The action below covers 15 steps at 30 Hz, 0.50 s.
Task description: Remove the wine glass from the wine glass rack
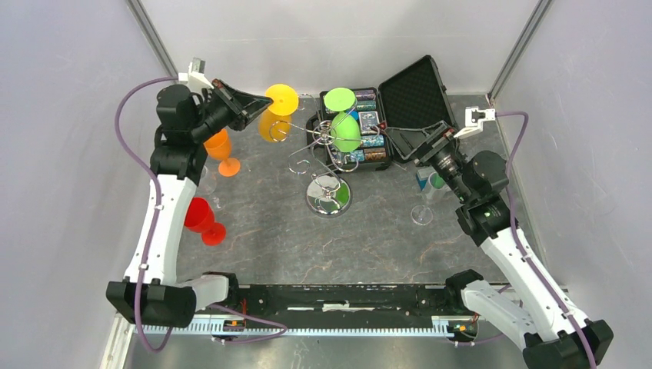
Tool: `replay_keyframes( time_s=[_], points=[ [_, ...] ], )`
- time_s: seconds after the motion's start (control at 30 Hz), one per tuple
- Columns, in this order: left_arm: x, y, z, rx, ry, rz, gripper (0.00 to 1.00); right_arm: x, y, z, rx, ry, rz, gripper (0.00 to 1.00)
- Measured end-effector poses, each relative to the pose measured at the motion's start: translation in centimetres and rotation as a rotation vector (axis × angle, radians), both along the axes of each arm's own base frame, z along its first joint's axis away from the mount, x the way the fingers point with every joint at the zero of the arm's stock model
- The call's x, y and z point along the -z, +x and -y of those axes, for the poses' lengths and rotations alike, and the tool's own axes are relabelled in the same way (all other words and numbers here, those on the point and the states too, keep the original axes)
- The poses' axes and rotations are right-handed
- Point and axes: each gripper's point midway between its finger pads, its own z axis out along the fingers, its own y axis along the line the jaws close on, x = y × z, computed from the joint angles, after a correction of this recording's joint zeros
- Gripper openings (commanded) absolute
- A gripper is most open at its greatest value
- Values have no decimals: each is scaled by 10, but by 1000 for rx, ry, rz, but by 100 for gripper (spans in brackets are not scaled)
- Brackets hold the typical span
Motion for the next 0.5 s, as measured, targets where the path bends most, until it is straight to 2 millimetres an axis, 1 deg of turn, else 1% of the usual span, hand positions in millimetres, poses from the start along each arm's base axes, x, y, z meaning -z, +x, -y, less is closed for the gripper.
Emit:
replay_keyframes(
  time_s=[0.13,0.23,0.37,0.5],
  points=[
    [-17,-8,-6,-37,31,44,2,-1,-4,2,1,3,16,98],
    [-36,-19,-6,-33,26,95,2,-2,-6,2,0,-1,35,98],
    [-73,-37,-1,13,-11,196,2,-6,-7,1,-7,-11,64,98],
    [-114,-58,7,86,-72,300,2,-15,-11,-1,-30,-10,112,98]
  ],
)
